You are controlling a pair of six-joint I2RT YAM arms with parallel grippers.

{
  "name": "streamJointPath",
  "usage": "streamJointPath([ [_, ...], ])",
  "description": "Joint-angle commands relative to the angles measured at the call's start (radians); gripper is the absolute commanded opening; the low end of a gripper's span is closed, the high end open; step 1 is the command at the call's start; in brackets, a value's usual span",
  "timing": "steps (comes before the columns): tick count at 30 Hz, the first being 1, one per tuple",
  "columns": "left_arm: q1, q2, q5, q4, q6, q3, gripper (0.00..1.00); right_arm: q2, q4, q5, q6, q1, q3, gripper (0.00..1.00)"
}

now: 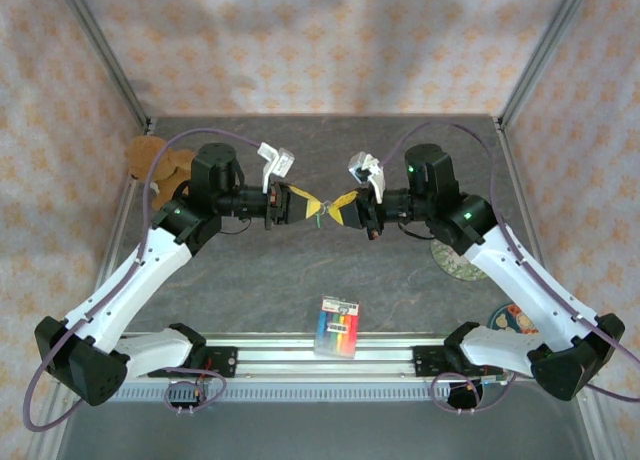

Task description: Remove the keys from the keyring

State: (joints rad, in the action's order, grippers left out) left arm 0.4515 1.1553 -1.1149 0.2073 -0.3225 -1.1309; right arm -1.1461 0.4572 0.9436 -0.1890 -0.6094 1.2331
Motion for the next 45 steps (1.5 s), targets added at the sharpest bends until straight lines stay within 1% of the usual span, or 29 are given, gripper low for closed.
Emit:
streamJointPath([
  [1,0.002,-0.026,-0.007,-0.126,-0.059,0.011,0.07,0.023,-0.009,0.004,-0.019,0.007,0.013,0.00],
  [5,-0.004,-0.034,0.011,-0.265,-0.167,0.056,0.00,0.052,-0.053,-0.014,-0.015,0.007,-0.026,0.00],
  [10,-0.011,-0.034,0.045,-0.407,-0.282,0.105,0.00,0.113,-0.176,-0.030,0.009,-0.008,-0.119,0.00],
  [13,-0.012,-0.030,0.055,-0.431,-0.306,0.108,0.00,0.131,-0.192,-0.051,-0.001,-0.029,-0.143,0.00],
  [20,-0.012,-0.026,0.050,-0.426,-0.301,0.109,0.00,0.131,-0.174,-0.095,-0.007,-0.036,-0.136,0.00],
  [22,-0.011,-0.034,0.056,-0.413,-0.291,0.114,0.17,0.122,-0.148,-0.100,-0.007,-0.036,-0.117,0.00],
  [24,-0.013,-0.044,0.065,-0.384,-0.266,0.114,0.28,0.114,-0.119,-0.095,-0.015,-0.036,-0.098,0.00],
  [28,-0.027,-0.060,0.076,-0.326,-0.230,0.105,0.38,0.090,-0.045,-0.084,-0.038,-0.032,-0.058,0.00],
  [30,-0.031,-0.059,0.062,-0.317,-0.230,0.101,0.40,0.081,-0.016,-0.076,-0.048,-0.030,-0.042,0.00],
  [31,-0.031,-0.054,0.049,-0.300,-0.195,0.092,0.41,0.076,-0.006,-0.072,-0.052,-0.029,-0.037,0.00],
  [35,-0.030,-0.032,0.005,-0.241,-0.166,0.062,0.44,0.051,0.029,-0.053,-0.059,-0.020,-0.008,0.00],
  [37,-0.028,-0.032,-0.002,-0.213,-0.144,0.055,0.48,0.035,0.042,-0.038,-0.059,-0.018,0.008,0.00],
  [41,-0.019,-0.033,-0.002,-0.113,-0.070,0.027,0.49,0.017,0.050,-0.025,-0.061,-0.015,0.027,0.00],
  [45,-0.013,-0.024,-0.025,-0.089,-0.061,0.020,0.49,0.003,0.055,-0.014,-0.061,-0.008,0.044,0.00],
])
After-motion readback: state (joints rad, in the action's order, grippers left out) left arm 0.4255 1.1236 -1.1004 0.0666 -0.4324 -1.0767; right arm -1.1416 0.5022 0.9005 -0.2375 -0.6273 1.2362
